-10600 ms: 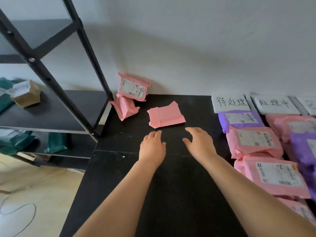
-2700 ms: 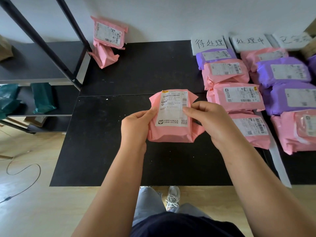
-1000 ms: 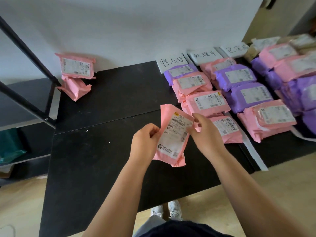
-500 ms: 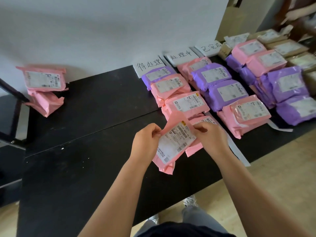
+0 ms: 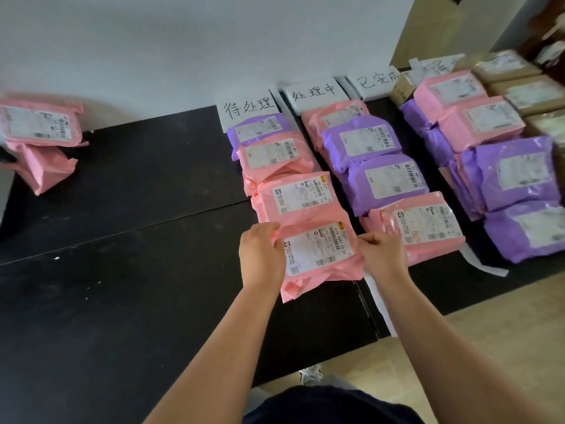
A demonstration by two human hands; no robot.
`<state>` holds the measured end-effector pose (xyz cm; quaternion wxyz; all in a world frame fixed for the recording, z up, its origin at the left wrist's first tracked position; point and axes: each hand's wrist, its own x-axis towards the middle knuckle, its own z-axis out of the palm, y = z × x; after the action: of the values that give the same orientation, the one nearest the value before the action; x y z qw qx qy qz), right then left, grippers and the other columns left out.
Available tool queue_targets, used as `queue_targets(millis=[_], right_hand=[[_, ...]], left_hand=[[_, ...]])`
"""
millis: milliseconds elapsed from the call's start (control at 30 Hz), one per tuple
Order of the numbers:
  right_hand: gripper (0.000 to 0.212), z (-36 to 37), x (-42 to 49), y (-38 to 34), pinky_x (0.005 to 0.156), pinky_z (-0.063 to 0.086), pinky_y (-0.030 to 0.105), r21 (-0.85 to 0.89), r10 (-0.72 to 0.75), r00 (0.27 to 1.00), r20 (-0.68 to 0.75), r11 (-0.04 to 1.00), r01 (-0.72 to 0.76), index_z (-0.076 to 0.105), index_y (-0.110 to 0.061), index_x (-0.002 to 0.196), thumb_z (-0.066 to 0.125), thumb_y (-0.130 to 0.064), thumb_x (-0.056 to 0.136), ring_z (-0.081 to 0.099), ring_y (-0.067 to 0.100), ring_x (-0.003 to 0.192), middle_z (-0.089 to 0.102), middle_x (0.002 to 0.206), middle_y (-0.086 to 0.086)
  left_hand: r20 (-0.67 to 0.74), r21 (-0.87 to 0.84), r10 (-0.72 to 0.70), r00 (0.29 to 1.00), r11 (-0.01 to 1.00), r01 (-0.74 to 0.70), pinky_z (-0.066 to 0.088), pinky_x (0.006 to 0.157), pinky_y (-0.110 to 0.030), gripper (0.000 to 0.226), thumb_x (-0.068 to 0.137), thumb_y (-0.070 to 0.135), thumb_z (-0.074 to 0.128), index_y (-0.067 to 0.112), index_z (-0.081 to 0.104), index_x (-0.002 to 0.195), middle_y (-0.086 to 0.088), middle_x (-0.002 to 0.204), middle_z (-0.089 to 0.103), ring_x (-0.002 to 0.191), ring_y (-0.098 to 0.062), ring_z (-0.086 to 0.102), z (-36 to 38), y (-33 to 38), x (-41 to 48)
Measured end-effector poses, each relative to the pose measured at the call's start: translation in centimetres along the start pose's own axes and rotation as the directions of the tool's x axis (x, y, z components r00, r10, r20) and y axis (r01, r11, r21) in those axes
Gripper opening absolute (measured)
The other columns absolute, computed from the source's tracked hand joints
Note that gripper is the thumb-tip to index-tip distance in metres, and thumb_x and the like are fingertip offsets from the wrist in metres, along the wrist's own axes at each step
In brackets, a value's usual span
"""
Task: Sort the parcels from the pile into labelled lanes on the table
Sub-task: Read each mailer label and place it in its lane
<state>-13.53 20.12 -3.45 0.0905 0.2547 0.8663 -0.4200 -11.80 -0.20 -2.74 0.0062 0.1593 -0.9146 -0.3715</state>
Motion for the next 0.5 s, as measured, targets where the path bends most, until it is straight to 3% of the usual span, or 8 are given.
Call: queue_targets(millis=[100,200,333,500], right_hand=[[0.007,0.3,1.4,1.1,0.082,0.059,0.041,0.001,0.053,0.999,0.004,0.999,-0.053,0.072,-0.018,0.093,0.067,-0.014,0.09,0.068,0.02,0.083,0.072,0.092,-0.001],[0.01,0.6,2.4,1.8,0.076,0.059,0.041,-0.032,0.066,0.997,0.04,0.997,-0.065,0.071,-0.02,0.088,0.065,-0.012,0.09,0.068,0.022,0.08,0.072,0.088,0.0],[0.012,0.5,2.9,2.1,0.065,0.055,0.033,-0.103,0.031,0.99,0.139,0.995,-0.016,0.069,-0.019,0.095,0.059,-0.014,0.092,0.067,0.021,0.076,0.068,0.084,-0.005],[0.015,0.2,3.1,2.0,0.072,0.055,0.036,-0.123,-0.05,0.985,0.165,0.99,0.071,0.063,-0.019,0.109,0.057,-0.016,0.096,0.065,0.022,0.086,0.062,0.094,-0.008]], left_hand=[[0.011,0.029,-0.076,0.997,0.997,0.075,0.055,0.088,-0.04,0.027,0.094,0.009,0.057,0.018,0.067,0.118,0.001,0.118,0.062,0.108,-0.019,0.058,0.9,-0.1,-1.4],[0.093,0.091,-0.085,0.992,0.993,0.076,0.05,0.095,-0.037,0.029,0.095,0.01,0.057,0.016,0.067,0.122,0.0,0.123,0.062,0.11,-0.018,0.055,2.1,-0.5,-2.5],[0.139,0.165,-0.103,0.985,0.983,0.079,0.044,0.102,-0.034,0.033,0.096,0.009,0.054,0.016,0.066,0.125,0.001,0.129,0.06,0.115,-0.018,0.053,3.0,-0.4,-2.6],[0.144,0.153,-0.116,0.983,0.984,0.094,0.042,0.106,-0.035,0.033,0.097,0.009,0.051,0.014,0.064,0.127,0.0,0.131,0.058,0.119,-0.019,0.052,3.2,-0.1,-2.6]])
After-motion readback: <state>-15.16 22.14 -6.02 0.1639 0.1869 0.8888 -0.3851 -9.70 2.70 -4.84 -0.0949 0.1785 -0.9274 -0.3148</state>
